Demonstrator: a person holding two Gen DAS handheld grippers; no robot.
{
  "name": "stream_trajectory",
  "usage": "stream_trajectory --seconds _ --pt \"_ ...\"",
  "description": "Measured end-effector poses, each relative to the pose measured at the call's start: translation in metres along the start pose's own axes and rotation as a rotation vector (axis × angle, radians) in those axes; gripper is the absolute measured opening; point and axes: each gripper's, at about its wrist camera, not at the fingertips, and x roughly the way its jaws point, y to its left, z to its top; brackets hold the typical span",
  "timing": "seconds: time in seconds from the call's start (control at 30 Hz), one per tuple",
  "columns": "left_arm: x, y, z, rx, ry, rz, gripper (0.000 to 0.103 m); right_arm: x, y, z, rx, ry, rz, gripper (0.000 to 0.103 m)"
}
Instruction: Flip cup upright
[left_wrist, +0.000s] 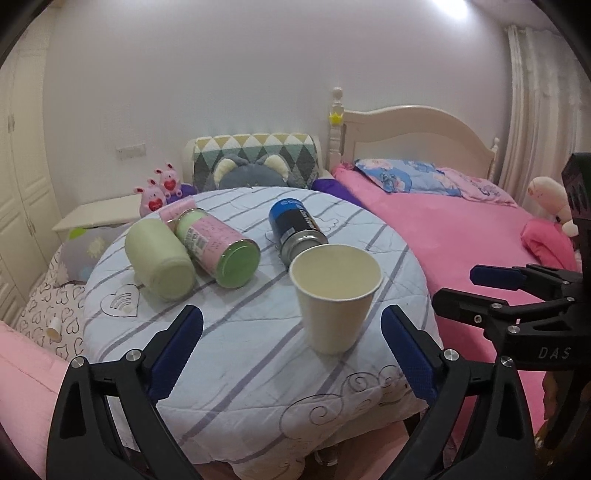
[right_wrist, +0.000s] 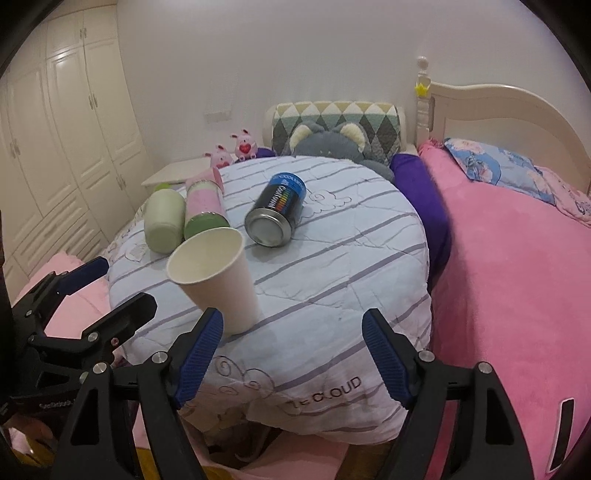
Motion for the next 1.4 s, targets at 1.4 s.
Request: stream_trajectory --seconds 1.4 --pt "0.001 0.028 -0.041 -0.041 -0.334 0.072 0.103 0.003 0.028 -0.075 0.018 -0.469 -0.086 0.083"
